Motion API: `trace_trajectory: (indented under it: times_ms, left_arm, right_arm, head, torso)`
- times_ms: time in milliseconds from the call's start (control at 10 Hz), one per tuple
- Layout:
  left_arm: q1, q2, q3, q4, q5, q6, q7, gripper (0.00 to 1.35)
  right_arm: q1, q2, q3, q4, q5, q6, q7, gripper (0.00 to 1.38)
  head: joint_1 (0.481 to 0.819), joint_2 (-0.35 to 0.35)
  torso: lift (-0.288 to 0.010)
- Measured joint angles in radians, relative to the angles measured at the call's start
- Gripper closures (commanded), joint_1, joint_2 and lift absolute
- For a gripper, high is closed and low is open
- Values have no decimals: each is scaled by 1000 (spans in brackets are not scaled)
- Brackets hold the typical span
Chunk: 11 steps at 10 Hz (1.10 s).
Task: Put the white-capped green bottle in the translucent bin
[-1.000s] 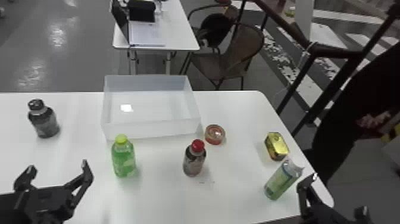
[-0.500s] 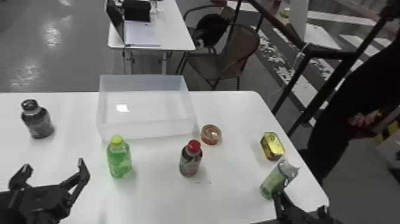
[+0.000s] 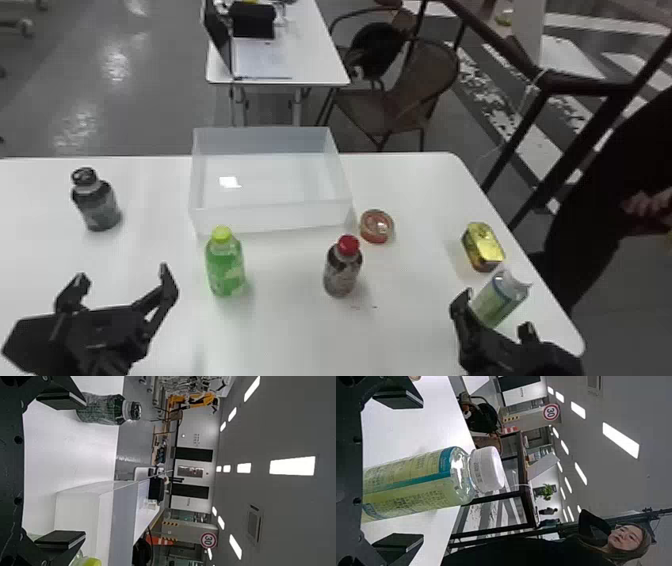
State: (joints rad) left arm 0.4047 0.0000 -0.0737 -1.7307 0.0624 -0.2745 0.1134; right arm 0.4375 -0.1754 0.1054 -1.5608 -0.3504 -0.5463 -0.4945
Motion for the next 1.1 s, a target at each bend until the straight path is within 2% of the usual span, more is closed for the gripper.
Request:
trace_trajectory:
  times_ms: [200,400,500,800,900,1000,1100]
  left_arm:
    - [2,0,-1,4,10,-1,0,150]
    - [4,0,0,4,17,0,0,150]
    - [5,0,1,5,19,0,0,150]
    - [7,0,2,5,25,-2,0,150]
    - [7,0,1,6,25,-2,0,150]
    - [7,0,2,8,28,-4,0,150]
    - [7,0,2,8,29,-6,-1,150]
  right_arm:
    - [-14,-17,-2,11,-15,0,-2,113]
    - [-4,-54,-6,-20,-29,9,-57,116]
    - [-3,-64,-15,-28,-33,14,-69,111]
    - [-46,-80,-45,-11,-69,75,23,128]
    - [-60,-81,-45,3,-74,97,33,466]
    - [-69,-79,-46,11,-61,134,32,1205]
    - [-75,-78,-49,19,-21,154,31,1194]
  head:
    - [695,-194]
    - [695,-218]
    - [695,-225]
    - [695,-229]
    - [695,-227]
    - [695,-226]
    - [695,-221]
  torso:
    - [-76]
    - [-76]
    - [-76]
    - [-76]
    - [-76]
    - [-76]
    - [-76]
